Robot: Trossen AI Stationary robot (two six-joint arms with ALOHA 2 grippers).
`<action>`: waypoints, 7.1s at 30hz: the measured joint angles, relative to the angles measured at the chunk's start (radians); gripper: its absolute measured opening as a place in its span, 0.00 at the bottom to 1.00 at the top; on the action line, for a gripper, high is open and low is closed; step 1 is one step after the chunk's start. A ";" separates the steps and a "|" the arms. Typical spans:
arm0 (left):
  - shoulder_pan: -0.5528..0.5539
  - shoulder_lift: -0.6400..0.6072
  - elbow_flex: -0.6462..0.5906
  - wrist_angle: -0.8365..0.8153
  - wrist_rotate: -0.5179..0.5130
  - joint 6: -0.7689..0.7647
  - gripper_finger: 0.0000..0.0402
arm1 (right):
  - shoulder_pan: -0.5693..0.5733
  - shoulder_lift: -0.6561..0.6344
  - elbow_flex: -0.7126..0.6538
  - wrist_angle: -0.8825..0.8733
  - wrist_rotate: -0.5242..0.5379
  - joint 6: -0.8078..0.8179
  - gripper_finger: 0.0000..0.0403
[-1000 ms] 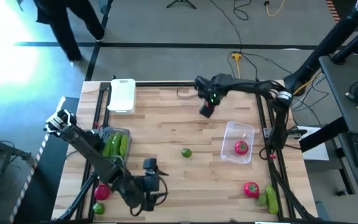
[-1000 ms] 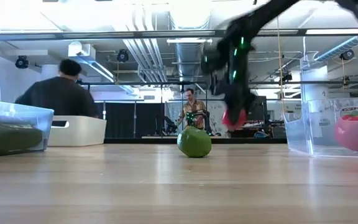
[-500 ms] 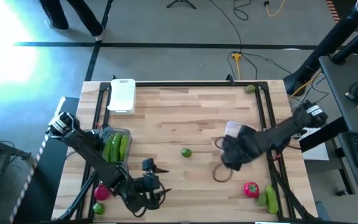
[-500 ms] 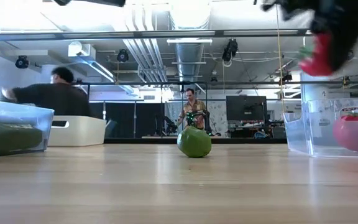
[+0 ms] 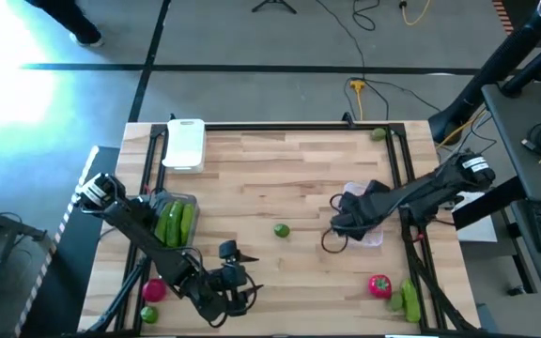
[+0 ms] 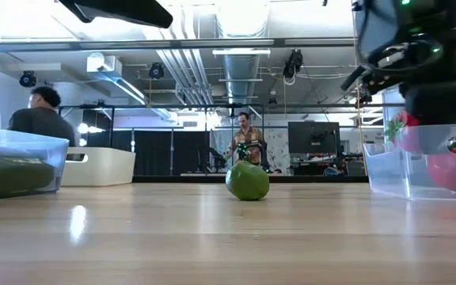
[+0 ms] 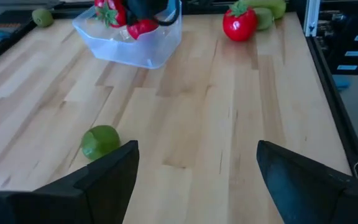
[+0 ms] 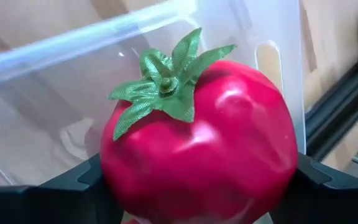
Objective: Sort produce into baskets
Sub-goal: Put the tomato into the transparent bin
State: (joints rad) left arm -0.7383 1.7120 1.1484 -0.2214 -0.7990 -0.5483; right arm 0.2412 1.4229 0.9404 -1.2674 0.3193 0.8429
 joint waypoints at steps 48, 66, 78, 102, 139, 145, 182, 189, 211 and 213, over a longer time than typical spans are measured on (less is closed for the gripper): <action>-0.059 -0.040 0.001 0.121 0.022 0.093 0.77 | -0.150 -0.007 0.237 0.064 -0.247 -0.067 0.95; -0.047 -0.032 0.101 0.089 0.016 0.362 0.77 | 0.611 0.076 0.351 0.071 -0.343 0.776 0.94; 0.006 -0.031 0.085 0.095 0.032 0.364 0.77 | 0.655 0.252 0.345 0.069 -0.490 0.754 0.95; 0.007 -0.030 0.080 0.093 0.084 0.318 0.77 | 0.631 0.268 0.087 0.319 -0.529 0.685 0.95; -0.149 -0.045 0.169 -0.075 0.078 0.279 0.77 | 0.474 0.178 0.254 0.093 -0.545 0.405 0.70; -0.166 -0.045 0.167 -0.094 0.040 0.277 0.77 | 0.314 0.094 0.411 -0.254 -0.273 0.313 0.72; -0.206 -0.017 0.474 -1.109 0.543 -0.623 0.77 | -0.242 -0.009 0.269 -0.009 -0.270 -0.108 0.95; -0.282 -0.011 0.375 -1.151 0.670 -0.847 0.77 | -0.036 -0.011 0.434 -0.028 -0.234 -0.007 0.95; -0.285 -0.011 -0.094 -0.928 1.127 -0.848 0.87 | 0.297 0.003 0.477 0.016 -0.009 0.183 0.95; -0.285 -0.011 -0.111 -0.911 1.132 -0.848 0.87 | 0.297 0.005 0.477 0.021 -0.003 0.178 0.95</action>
State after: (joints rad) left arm -1.0237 1.7008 1.0379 -1.1325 0.3328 -1.3967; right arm 0.5385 1.4277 1.4178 -1.2466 0.3162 1.0206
